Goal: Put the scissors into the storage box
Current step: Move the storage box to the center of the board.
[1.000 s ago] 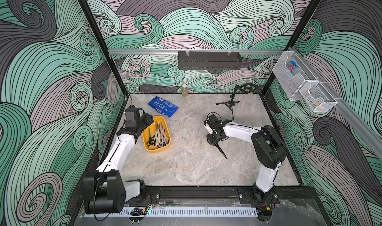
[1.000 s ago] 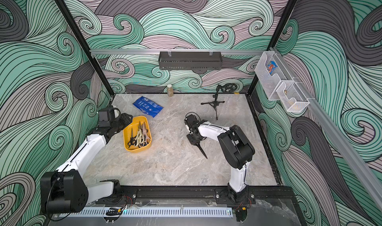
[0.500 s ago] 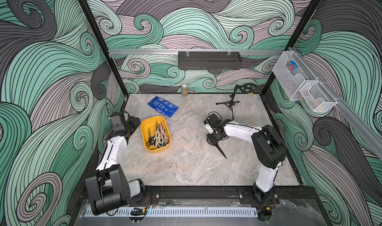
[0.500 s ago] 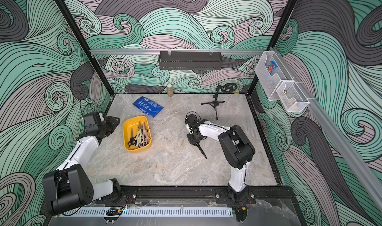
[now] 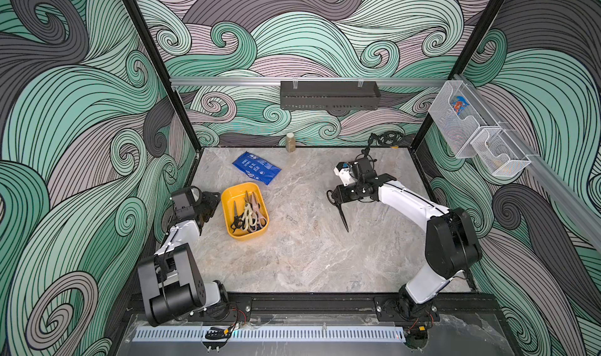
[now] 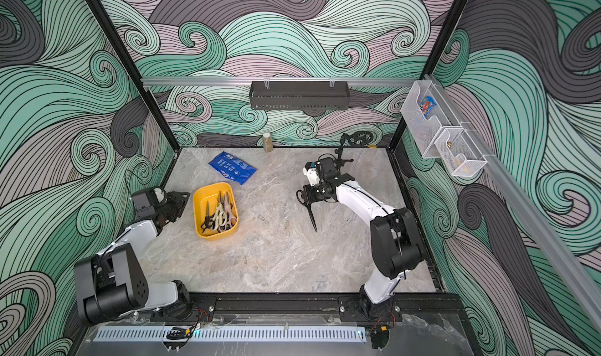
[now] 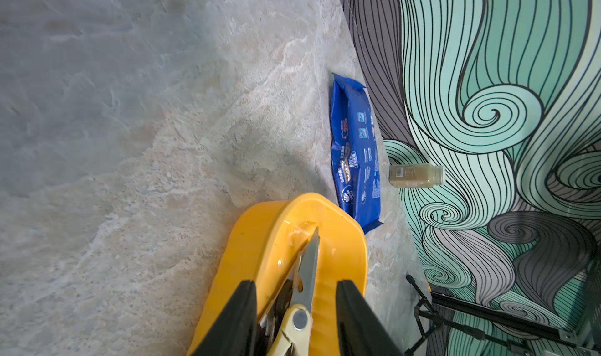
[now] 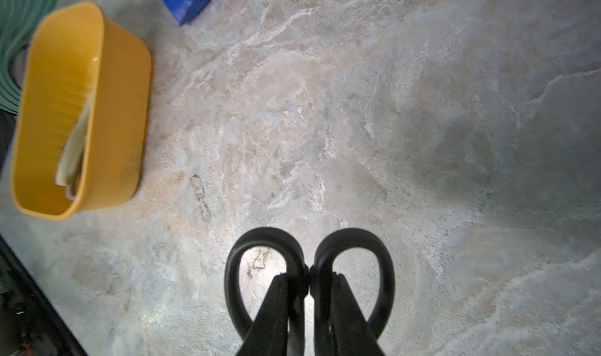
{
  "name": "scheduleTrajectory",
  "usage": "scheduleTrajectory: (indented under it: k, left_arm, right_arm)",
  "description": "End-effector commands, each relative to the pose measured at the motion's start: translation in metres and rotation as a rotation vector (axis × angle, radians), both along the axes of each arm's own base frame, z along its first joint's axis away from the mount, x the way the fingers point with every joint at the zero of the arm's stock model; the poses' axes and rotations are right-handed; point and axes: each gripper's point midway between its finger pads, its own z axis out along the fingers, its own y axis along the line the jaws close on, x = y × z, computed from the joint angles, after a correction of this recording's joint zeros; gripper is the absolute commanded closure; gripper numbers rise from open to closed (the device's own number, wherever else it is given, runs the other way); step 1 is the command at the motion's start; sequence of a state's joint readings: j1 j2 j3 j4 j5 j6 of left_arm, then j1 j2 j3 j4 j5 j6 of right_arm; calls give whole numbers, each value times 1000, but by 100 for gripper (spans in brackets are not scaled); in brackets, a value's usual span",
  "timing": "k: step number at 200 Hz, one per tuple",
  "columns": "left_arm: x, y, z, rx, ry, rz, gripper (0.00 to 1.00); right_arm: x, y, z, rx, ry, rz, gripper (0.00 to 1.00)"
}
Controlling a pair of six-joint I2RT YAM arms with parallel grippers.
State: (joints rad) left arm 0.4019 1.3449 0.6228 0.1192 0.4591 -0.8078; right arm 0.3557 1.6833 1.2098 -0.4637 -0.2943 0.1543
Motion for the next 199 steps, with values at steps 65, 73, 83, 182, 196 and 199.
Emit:
scheduleTrajectory:
  k: [65,73,83,182,196,199]
  left_arm:
    - [-3,-65,-16,-95,-17,-196,57]
    - [-3,-73,-16,-101,-17,-212,57]
    - [-3,-82,-16,-110,-19,-227,57]
    - [0,-165,-19,-178,-12,-362,58]
    - [1,-175,-29,-173,19,-381,58]
    - [1,-177,-30,-172,23,-385,58]
  right_arm:
    - [-10,36,28,393,79,59,100]
    - [-11,36,29,399,78,59,100]
    - [-11,37,30,407,79,58,100]
    - [-2,43,44,477,60,32,100]
    - [-1,43,45,478,55,31,100]
    - [-1,43,44,477,56,31,100]
